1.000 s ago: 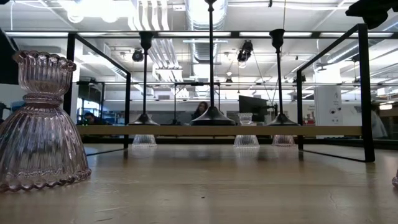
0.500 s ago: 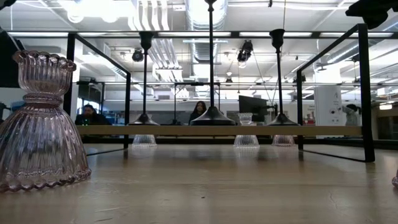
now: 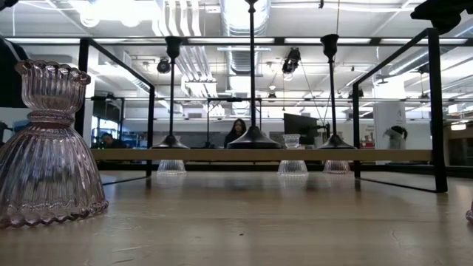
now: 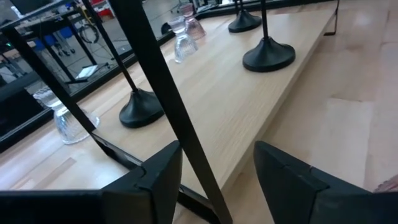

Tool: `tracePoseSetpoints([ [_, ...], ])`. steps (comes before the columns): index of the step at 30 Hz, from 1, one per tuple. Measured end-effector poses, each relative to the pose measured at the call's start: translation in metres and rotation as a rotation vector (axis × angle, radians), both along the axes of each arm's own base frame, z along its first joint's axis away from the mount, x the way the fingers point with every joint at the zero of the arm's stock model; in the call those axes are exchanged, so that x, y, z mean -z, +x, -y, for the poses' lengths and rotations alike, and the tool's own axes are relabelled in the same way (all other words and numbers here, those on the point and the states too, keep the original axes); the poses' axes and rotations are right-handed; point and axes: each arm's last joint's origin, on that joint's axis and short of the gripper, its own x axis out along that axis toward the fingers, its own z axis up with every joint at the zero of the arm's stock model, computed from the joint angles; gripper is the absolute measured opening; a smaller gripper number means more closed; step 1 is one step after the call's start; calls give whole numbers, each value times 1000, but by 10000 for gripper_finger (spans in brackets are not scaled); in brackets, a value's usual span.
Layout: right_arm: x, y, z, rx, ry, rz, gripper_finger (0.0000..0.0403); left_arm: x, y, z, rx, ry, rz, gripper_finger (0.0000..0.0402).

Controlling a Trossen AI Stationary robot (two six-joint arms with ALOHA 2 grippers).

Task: Pick & Place candle stick holders
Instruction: Adjust the shelf on the table, then put the bottom left pink glass candle holder on the shelf

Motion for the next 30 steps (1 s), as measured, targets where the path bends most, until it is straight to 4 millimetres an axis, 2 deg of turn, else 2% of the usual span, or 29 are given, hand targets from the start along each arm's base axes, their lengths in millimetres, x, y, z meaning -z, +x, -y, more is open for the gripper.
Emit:
tracePoseSetpoints([
  [10, 0, 0, 0, 0, 0, 0, 63, 2, 5, 7, 25, -39, -1, 198],
  [17, 0, 0, 0, 0, 0, 0, 63, -2, 2, 4, 18, -11, -54, 197],
  [23, 0, 0, 0, 0, 0, 0, 63, -28, -12, -3, -21, -51, -117, 198],
  [27, 0, 0, 0, 0, 0, 0, 63, -55, -18, 2, -4, -176, -101, 197],
  [30, 0, 0, 0, 0, 0, 0, 63, -81, -20, 11, 46, -281, -182, 197],
])
